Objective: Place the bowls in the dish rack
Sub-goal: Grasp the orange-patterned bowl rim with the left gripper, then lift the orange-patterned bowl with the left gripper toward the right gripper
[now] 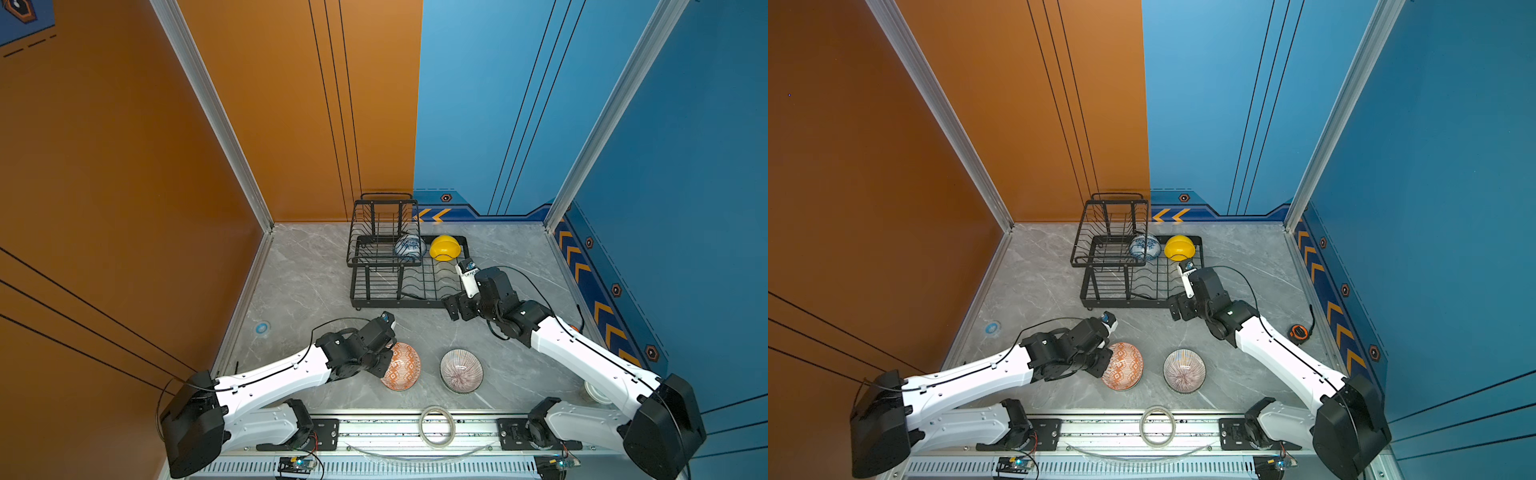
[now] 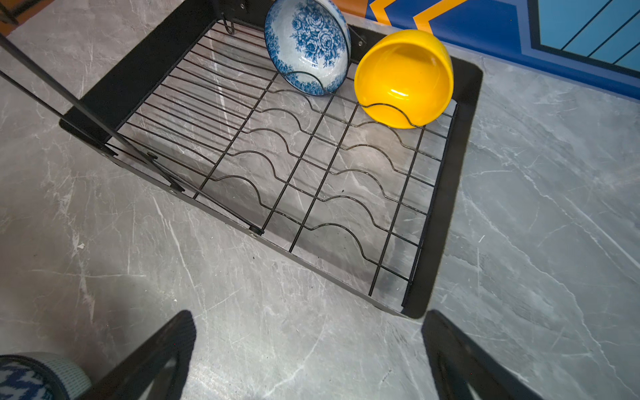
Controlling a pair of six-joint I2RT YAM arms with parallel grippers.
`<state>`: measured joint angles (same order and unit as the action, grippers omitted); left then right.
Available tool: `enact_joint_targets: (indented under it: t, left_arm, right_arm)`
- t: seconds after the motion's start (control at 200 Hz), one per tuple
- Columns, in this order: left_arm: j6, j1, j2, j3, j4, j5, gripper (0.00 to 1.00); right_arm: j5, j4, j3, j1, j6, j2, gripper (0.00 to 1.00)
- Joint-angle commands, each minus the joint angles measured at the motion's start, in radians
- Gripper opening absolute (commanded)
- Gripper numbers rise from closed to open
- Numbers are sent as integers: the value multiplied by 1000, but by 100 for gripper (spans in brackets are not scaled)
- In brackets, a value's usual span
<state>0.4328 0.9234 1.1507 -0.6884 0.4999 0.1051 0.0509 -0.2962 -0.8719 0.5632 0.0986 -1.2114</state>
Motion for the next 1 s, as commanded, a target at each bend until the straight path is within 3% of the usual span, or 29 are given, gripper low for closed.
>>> enact_joint_targets:
  t: [0.0,0.456,0.696,0.991]
  left_arm:
    - [-23,-18,-25,17,-85,-5,0]
    - [-10,-46,-44,85,-139,-8,0]
    - [-5,-49,-47,97,-141,-13,14]
    - [-6,-51,-49,99,-143,-13,16]
  right_arm:
    - [-16,-3,11,-5,14,24,100]
    - [-20,-8,14,-6,13,29,100]
    - [-24,-13,14,-7,13,30,100]
    - [-27,-14,13,-7,11,26,100]
